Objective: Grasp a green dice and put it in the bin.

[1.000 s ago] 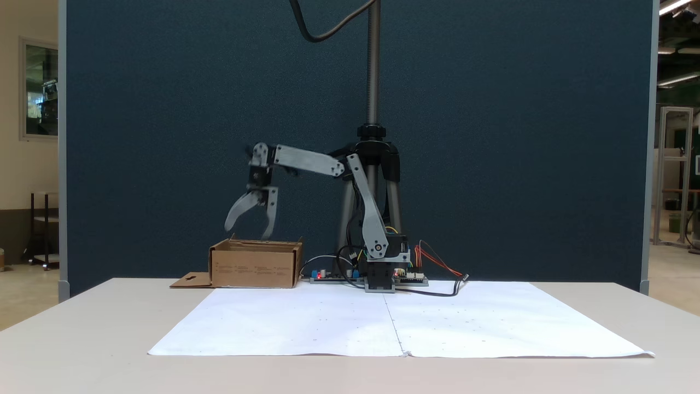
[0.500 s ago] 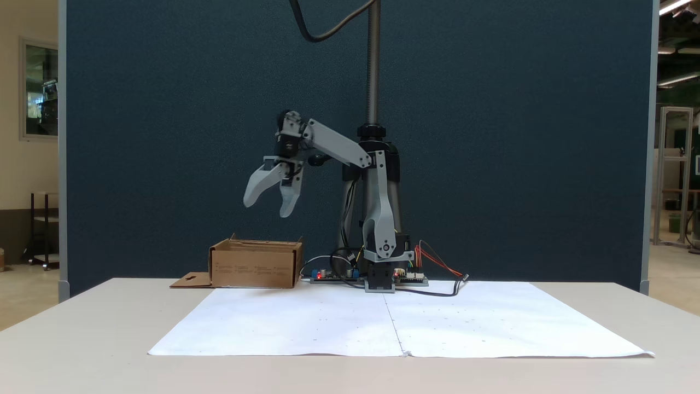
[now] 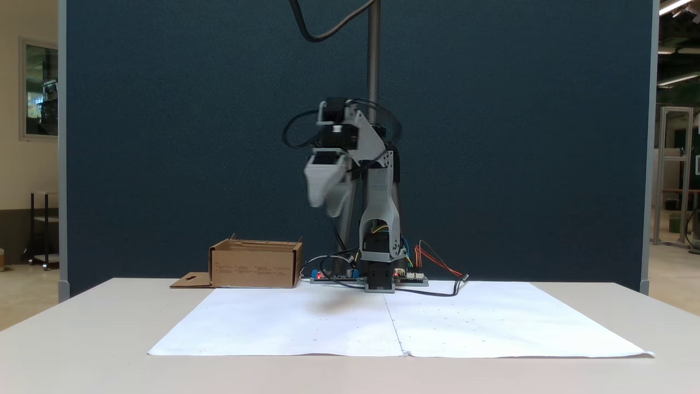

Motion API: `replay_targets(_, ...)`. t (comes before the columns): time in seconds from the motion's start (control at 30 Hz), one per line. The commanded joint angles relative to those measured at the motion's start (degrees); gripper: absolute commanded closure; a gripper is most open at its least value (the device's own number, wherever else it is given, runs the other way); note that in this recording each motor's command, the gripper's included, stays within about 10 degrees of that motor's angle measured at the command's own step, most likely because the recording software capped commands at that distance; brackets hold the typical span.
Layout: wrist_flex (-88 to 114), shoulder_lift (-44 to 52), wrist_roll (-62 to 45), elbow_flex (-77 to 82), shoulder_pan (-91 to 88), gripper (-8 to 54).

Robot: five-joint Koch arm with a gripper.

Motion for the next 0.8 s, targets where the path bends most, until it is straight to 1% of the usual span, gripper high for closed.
replay_targets(0.0,10.0,0.4,4.9,-0.8,-5.3,2.4)
replay_targets(0.2,10.0,-0.1,7.2,-0.8,-18.5,1.8)
replay_targets(0.27,9.9,-0.3,9.5,-0.8,-21.6,1.2)
replay_targets(0.37,8.5,-0.5,10.0,-0.4,-25.3,1.3)
replay_targets(0.5,2.5,0.0,10.3,6.0,-28.8,1.5)
replay_targets(0.77,-22.4,5.9,10.2,27.0,-29.2,1.9)
